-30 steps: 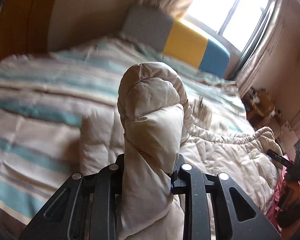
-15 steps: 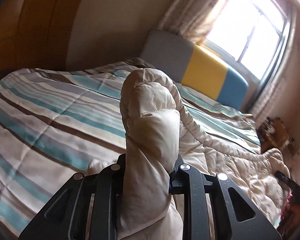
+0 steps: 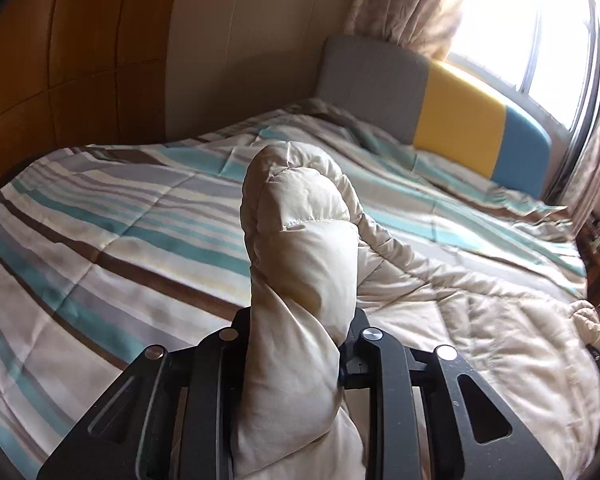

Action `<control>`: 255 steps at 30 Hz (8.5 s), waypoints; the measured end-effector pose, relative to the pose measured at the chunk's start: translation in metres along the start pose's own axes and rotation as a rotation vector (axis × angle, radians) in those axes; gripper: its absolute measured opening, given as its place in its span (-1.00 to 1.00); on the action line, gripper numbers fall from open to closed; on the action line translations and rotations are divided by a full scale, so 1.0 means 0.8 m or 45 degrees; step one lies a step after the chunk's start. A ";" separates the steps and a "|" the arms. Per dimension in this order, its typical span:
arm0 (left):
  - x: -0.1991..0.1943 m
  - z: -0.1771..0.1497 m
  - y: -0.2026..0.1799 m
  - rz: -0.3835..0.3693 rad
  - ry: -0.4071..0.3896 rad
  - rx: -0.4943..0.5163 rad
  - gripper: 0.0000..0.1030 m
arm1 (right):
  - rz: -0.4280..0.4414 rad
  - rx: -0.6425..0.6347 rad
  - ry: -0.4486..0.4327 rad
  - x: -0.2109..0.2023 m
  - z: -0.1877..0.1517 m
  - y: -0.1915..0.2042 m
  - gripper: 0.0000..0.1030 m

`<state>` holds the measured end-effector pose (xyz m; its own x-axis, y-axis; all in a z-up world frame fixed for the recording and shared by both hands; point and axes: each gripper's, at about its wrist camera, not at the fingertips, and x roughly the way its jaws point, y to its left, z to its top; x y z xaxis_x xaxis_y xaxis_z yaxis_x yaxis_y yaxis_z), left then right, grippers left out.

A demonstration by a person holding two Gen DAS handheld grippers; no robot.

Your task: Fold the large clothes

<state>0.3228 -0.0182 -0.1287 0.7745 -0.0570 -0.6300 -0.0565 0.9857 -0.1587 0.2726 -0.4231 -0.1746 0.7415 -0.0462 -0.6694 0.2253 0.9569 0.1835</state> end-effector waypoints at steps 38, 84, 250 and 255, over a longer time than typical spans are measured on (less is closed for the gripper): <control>-0.079 -0.031 -0.051 0.071 -0.094 -0.112 0.63 | -0.174 -0.074 0.084 0.072 -0.021 0.014 0.02; 0.043 -0.088 -0.154 0.206 0.030 0.224 0.82 | 0.064 -0.171 -0.130 0.036 -0.042 0.168 0.21; -0.231 -0.104 -0.111 -0.297 -0.443 0.080 -0.44 | -0.145 -0.091 -0.171 -0.167 -0.161 0.031 -0.12; -0.235 -0.110 -0.133 -0.292 -0.454 0.139 -0.44 | -0.281 -0.032 -0.162 -0.170 -0.163 -0.009 -0.12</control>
<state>0.1280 -0.1265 -0.0605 0.9294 -0.2367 -0.2831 0.1942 0.9661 -0.1702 0.0880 -0.3864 -0.1787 0.7500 -0.2886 -0.5951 0.3756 0.9265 0.0241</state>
